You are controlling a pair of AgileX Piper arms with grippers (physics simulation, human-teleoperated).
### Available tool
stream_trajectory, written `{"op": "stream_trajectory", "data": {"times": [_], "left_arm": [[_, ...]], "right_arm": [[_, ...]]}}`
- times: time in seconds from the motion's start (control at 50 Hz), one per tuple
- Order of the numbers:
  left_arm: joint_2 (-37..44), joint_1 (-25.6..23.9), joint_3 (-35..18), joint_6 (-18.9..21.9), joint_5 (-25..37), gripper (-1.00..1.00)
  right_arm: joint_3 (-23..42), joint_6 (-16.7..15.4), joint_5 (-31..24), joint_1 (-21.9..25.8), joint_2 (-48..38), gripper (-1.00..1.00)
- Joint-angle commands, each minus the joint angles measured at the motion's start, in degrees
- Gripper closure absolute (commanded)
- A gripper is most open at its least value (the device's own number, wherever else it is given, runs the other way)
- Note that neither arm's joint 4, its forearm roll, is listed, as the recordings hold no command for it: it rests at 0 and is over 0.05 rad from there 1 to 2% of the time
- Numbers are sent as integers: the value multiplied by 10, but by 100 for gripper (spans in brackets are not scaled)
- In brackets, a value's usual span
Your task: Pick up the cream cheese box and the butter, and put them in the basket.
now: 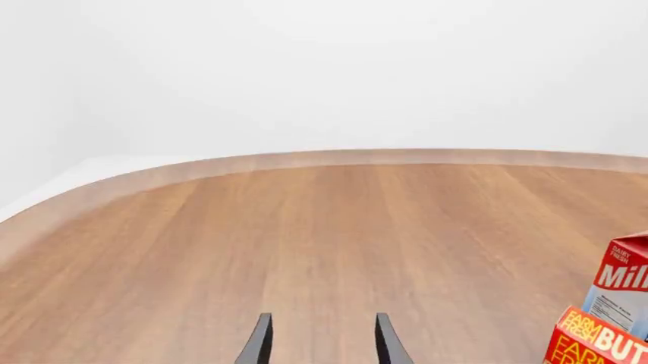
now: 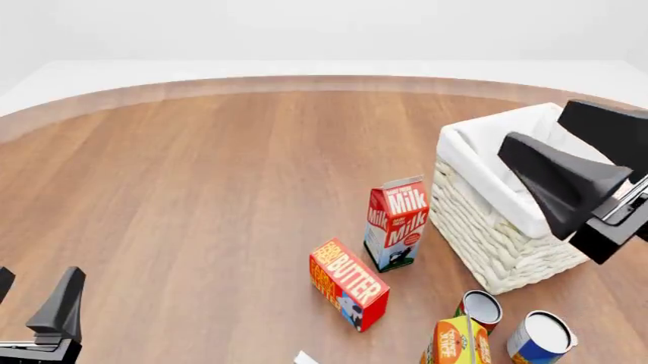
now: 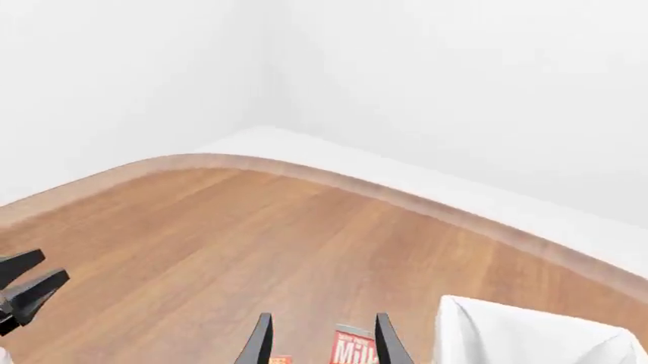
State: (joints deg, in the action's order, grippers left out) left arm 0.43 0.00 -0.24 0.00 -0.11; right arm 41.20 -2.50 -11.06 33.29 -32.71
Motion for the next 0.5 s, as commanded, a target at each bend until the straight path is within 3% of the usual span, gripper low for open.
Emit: {"op": "stream_trajectory", "data": {"times": [0.02, 0.14, 0.2, 0.24, 0.3, 0.5], "left_arm": [[0, 0, 0, 0, 0, -100], [0, 0, 0, 0, 0, -100], [0, 0, 0, 0, 0, -100], [0, 0, 0, 0, 0, -100], [0, 0, 0, 0, 0, -100], [0, 0, 0, 0, 0, -100]], "right_arm": [[113, 12, -64, 77, -111, -100], [198, 10, -105, 102, -165, -100], [210, 19, -104, 106, -177, -100], [204, 8, -94, 112, -181, -100], [203, 33, -102, 133, -202, -100], [187, 12, -93, 153, -261, -100]]}}
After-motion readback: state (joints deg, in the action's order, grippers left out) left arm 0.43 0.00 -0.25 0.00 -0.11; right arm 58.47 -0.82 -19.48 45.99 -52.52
